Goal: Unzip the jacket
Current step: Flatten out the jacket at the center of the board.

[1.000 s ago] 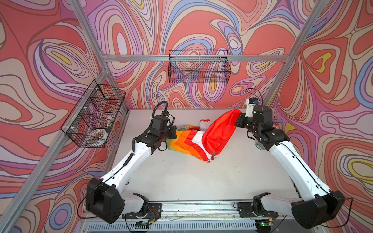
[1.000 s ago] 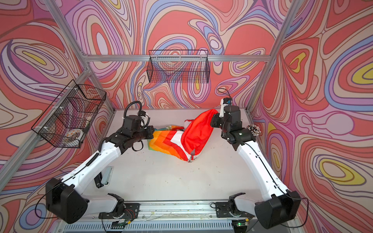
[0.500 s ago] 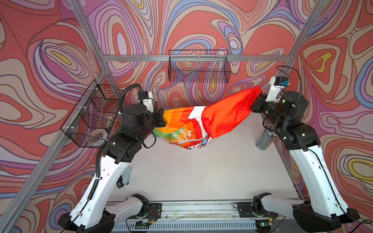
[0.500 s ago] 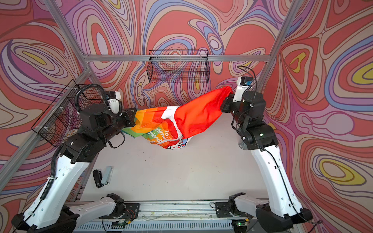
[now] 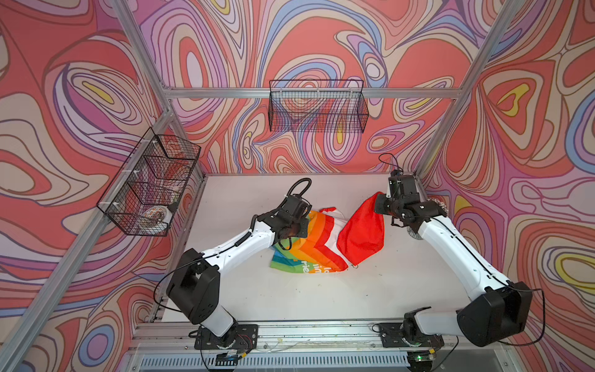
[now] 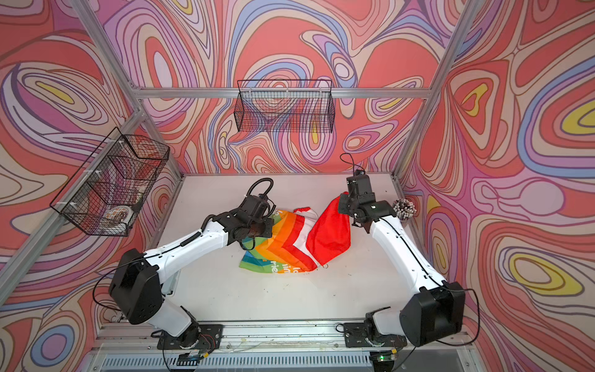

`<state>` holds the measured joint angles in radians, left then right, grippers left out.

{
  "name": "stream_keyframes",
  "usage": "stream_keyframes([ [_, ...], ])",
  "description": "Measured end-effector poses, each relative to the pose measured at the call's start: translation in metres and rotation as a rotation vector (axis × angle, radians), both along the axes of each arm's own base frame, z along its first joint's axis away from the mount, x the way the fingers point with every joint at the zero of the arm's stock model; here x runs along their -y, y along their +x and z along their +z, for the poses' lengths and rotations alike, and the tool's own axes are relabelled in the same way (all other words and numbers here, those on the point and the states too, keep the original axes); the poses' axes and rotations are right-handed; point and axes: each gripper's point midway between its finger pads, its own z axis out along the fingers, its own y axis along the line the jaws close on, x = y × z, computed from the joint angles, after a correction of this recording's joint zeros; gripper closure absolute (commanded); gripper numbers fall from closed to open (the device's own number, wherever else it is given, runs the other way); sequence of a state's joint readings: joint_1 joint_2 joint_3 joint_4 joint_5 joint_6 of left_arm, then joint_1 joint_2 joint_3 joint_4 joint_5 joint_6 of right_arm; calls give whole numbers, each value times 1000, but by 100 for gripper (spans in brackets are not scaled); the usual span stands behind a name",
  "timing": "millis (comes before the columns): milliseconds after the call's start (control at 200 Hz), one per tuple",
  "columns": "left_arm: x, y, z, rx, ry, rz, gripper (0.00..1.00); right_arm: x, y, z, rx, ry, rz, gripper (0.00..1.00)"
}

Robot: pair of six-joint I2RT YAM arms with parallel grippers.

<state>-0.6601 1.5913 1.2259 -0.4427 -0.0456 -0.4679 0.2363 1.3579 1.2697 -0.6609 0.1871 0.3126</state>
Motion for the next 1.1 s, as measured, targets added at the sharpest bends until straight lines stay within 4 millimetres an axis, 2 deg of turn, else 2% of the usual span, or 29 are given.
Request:
stream_keyframes([
  [35,2,3,5,12,-12,-4,39,0,0,1,3,1,0,100],
  [80,5,7,16,36,-35,-7,30,0,1,1,6,2,0,100],
  [185,-4,14,39,89,-88,14,26,-1,2,3,12,4,8,100],
  [300,-44,16,66,156,-139,92,26,-11,1,10,46,30,68,100],
  [401,-86,8,76,196,-154,175,29,-22,-5,20,89,63,140,100],
  [476,-112,1,74,203,-162,232,34,-30,-9,28,123,85,191,100],
  [531,-127,-4,65,190,-164,267,37,-34,-10,34,144,96,218,100],
  [656,-147,-15,29,109,-162,311,43,-40,-9,40,168,107,252,100],
  [751,-143,-26,2,36,-182,282,41,-42,-8,38,164,107,267,100],
  [861,-121,-30,-14,-26,-249,184,32,-43,-7,35,156,107,273,100],
  [971,-94,-32,-15,-27,-295,62,23,-44,-7,31,145,107,273,100],
  [1102,-61,-41,-5,29,-292,-90,22,-44,-6,25,130,106,273,100],
])
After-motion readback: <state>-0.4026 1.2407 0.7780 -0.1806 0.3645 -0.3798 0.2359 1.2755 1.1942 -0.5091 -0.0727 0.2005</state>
